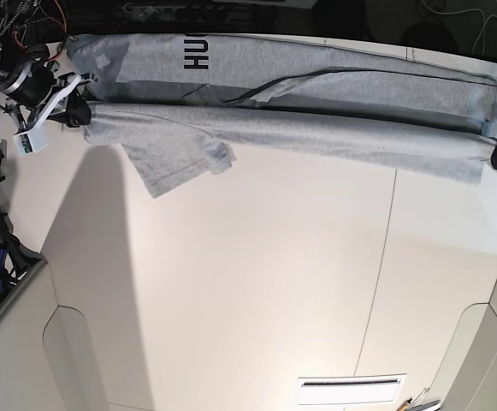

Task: Fold the T-shirt properly
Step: 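Open the right gripper and lift it off the folded shirt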

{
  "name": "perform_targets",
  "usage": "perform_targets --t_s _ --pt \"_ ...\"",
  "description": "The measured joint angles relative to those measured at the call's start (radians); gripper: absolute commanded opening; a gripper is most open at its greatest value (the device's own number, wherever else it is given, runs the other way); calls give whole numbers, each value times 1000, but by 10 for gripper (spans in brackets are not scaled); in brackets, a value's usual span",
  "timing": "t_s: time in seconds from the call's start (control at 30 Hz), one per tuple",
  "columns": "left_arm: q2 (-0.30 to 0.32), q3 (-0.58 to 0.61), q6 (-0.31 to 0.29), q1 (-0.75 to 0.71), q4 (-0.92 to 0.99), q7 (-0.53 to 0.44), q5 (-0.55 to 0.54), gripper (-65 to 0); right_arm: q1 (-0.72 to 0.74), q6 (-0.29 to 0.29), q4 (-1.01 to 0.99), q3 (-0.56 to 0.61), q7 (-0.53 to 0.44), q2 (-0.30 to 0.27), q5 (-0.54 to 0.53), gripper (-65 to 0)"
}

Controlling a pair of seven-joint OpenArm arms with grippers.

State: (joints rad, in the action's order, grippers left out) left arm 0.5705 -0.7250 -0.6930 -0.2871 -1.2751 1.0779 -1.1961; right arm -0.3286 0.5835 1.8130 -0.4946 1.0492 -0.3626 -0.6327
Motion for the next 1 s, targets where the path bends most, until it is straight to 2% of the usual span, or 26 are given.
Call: perform_targets --t_s 0.4,0.63,0.67,0.7,0.73,0.77,0.83,0.87,1.0 --pt "0 0 0 -3 0 0 11 -650 -10 0 0 0 4 1 36 -650" --pt "0 0 0 -4 0 0 19 -650 -10 -7 0 -1 10 56 77 -650" --pt "0 0 0 -4 0 0 19 -615 -10 -7 0 0 10 62 77 -650" --pt "0 0 0 -3 0 0 18 -547 -10 -7 0 0 11 65 77 -650" --pt "0 0 0 -3 0 0 18 -485 -10 -7 0 0 10 64 84 -596" --pt "0 0 0 -3 0 -2 20 -441 -10 -7 0 -1 6 63 101 -514" --pt "1 -2 0 -3 0 -2 25 -418 -9 -8 0 -1 -8 63 148 -401" --pt "1 -2 0 -3 0 -2 25 -418 -10 -9 0 -1 -9 63 153 -380" --pt "3 -2 0 -3 0 -1 2 -418 -4 -10 0 -3 -12 48 162 -381"
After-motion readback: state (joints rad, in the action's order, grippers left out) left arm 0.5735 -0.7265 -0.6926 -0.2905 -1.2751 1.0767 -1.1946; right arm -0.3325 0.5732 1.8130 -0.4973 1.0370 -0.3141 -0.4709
